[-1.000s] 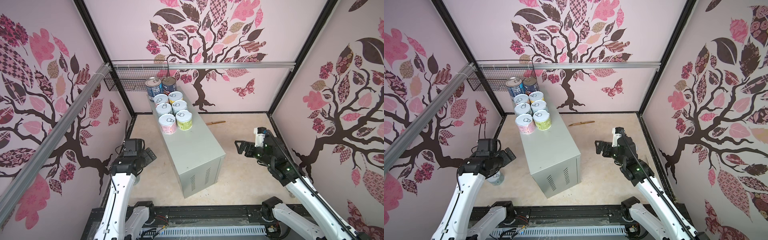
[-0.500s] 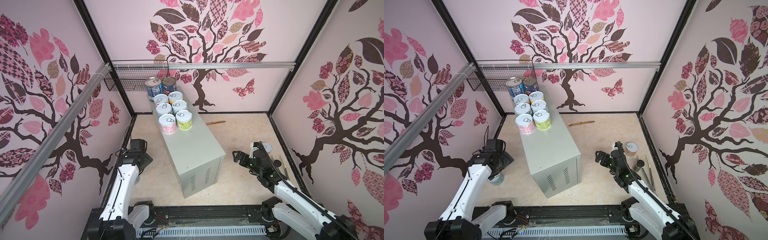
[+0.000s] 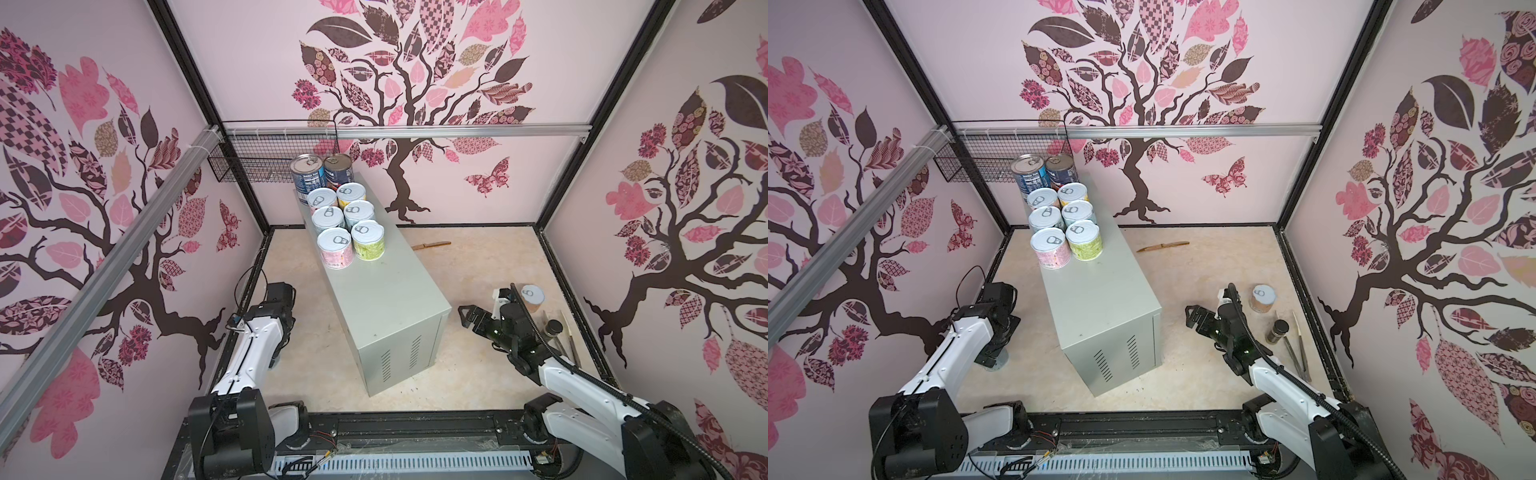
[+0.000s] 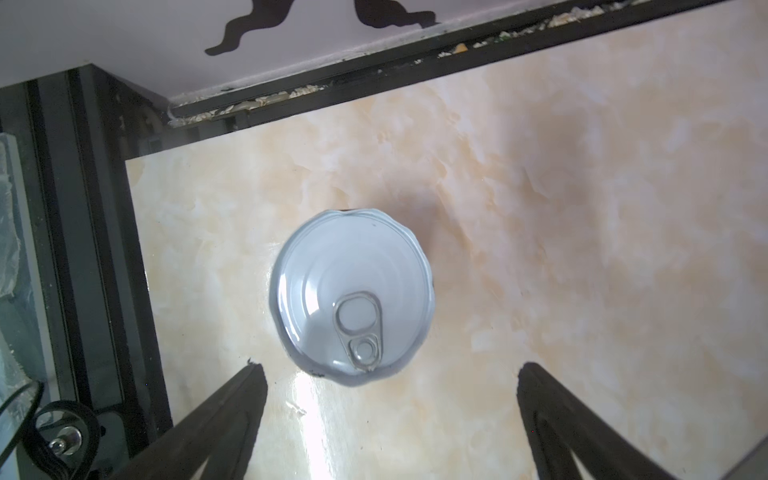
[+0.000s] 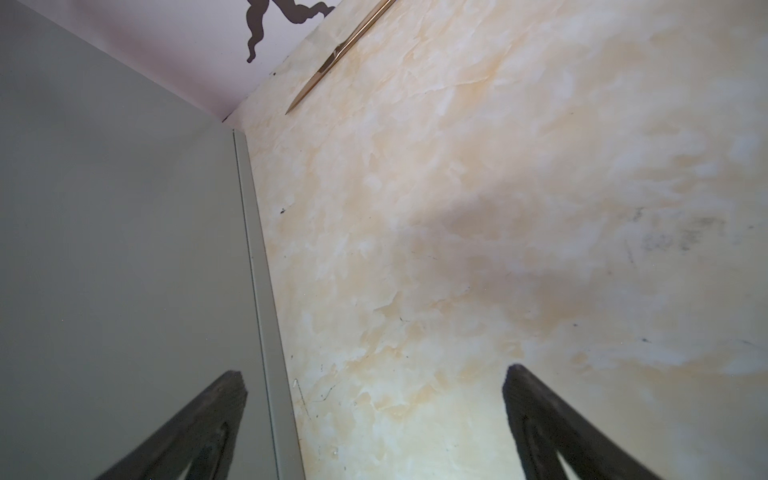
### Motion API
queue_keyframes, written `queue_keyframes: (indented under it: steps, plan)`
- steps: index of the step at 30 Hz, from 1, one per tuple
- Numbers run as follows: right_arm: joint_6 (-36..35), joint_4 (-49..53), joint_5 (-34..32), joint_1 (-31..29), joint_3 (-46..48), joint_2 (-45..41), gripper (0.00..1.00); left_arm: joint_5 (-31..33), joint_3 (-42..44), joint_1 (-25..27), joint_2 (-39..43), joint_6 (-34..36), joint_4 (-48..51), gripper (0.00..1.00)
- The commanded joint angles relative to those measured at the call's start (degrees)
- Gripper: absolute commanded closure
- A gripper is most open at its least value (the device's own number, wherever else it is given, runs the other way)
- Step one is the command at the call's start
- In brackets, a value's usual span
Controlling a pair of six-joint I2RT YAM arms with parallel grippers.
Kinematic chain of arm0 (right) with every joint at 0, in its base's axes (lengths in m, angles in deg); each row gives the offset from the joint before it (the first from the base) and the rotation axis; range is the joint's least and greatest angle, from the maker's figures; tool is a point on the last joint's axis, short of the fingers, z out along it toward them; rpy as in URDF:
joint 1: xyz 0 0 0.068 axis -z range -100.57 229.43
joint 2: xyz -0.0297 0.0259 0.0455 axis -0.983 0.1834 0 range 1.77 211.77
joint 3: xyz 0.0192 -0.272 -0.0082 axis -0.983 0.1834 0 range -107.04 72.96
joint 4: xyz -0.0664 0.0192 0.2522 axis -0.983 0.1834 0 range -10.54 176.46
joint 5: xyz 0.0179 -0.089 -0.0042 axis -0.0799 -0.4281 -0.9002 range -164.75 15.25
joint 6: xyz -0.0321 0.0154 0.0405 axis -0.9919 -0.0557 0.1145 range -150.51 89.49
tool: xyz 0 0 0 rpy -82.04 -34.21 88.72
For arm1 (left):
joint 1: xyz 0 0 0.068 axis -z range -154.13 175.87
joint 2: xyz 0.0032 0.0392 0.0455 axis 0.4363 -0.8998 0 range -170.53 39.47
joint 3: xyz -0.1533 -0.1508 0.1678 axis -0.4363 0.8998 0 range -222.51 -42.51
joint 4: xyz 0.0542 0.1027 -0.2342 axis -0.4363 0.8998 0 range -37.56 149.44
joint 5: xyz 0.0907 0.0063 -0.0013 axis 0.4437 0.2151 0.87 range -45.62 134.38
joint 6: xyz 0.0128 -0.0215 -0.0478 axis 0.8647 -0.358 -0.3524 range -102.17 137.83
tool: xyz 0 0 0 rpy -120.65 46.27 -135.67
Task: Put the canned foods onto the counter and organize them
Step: 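Lower the left gripper onto the white-lidded floor can and close it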
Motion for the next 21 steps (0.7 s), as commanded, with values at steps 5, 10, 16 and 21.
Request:
queue_keyframes:
  steps: [5, 10, 16, 21]
  plan:
    - [1.6, -4.5, 3.4, 0.0, 0.3, 2.9, 0.0, 2.6, 2.9, -3.7, -1.4, -6.1, -2.7, 0.02]
    - [1.6, -4.6, 3.8, -0.4, 0.2, 3.4, 0.0, 2.0, 3.9, -5.0, -2.3, -6.0, -5.0, 0.02]
    - [1.5, -4.6, 3.9, -0.5, 0.2, 3.8, 0.0, 0.1, 4.3, -7.0, -5.4, -5.8, -7.4, 0.02]
    - [1.5, -5.1, 3.9, -0.8, 0.0, 4.6, 0.0, -2.8, 5.0, -9.6, -7.8, -5.8, -9.5, 0.02]
